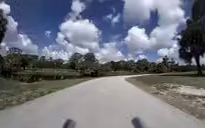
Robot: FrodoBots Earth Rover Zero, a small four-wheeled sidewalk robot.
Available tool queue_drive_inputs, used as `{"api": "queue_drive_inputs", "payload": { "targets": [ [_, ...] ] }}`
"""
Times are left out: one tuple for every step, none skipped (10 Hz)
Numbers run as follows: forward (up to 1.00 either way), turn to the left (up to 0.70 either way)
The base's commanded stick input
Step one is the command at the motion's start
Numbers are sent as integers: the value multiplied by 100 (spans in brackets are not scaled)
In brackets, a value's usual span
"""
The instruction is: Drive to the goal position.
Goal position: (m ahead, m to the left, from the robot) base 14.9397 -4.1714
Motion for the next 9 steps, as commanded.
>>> {"api": "queue_drive_inputs", "payload": {
  "targets": [
    [70,0],
    [70,0],
    [70,0],
    [70,35],
    [70,35],
    [70,35],
    [70,5],
    [70,0],
    [70,0]
  ]
}}
